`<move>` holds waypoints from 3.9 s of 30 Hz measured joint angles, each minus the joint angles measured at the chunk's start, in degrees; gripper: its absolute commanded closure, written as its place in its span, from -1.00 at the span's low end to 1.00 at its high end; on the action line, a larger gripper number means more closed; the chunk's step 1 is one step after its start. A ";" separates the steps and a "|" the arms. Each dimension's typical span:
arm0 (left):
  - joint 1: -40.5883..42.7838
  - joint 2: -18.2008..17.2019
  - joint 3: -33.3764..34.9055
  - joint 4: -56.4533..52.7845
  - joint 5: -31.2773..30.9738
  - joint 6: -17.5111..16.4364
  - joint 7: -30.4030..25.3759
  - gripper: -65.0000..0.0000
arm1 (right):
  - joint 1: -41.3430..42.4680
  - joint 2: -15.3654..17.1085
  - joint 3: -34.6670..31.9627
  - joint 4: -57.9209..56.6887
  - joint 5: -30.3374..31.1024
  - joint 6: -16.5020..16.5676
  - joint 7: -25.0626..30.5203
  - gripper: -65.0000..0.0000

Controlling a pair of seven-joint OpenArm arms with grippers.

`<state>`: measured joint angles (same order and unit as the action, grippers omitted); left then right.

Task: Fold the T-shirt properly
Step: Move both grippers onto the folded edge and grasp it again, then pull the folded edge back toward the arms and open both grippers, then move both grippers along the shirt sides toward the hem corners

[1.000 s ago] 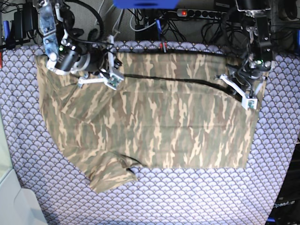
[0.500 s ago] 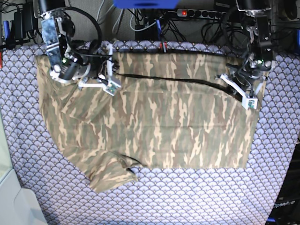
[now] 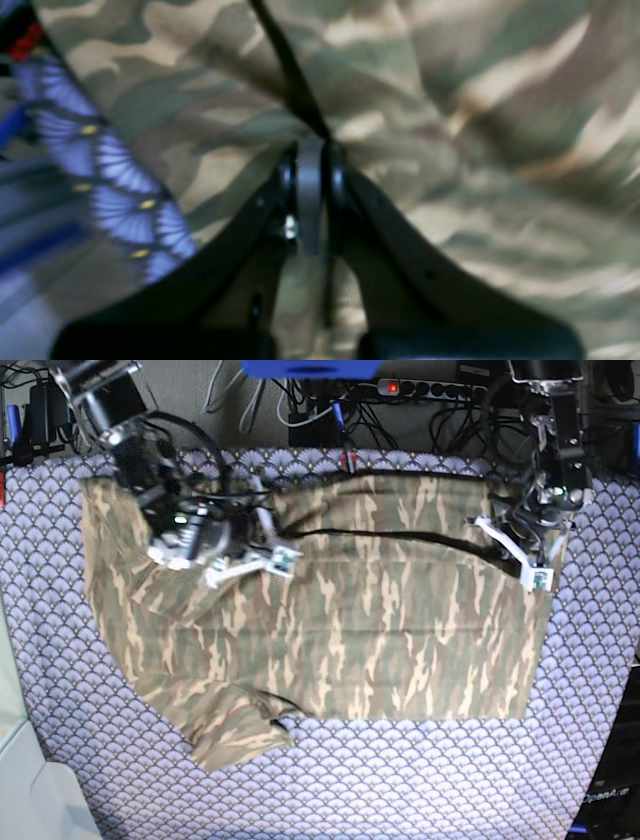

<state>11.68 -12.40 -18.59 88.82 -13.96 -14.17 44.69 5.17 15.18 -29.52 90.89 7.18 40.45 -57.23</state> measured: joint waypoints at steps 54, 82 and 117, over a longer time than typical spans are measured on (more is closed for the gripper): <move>0.66 -2.19 -4.68 -0.24 5.20 -0.46 0.33 0.98 | -16.04 5.14 30.16 -1.68 -14.25 -1.05 23.50 0.99; -0.15 -4.22 -4.57 0.22 4.52 -0.63 0.33 0.98 | -29.42 4.81 39.89 17.38 -17.03 -0.26 13.05 0.99; -24.37 -8.28 -11.10 -10.38 -3.08 -0.46 11.47 0.10 | 28.70 2.64 37.29 -19.93 -17.05 -0.22 -6.32 0.04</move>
<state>-12.69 -20.69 -29.69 78.43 -17.04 -14.63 56.16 33.87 17.82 7.77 70.96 -9.87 40.23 -63.55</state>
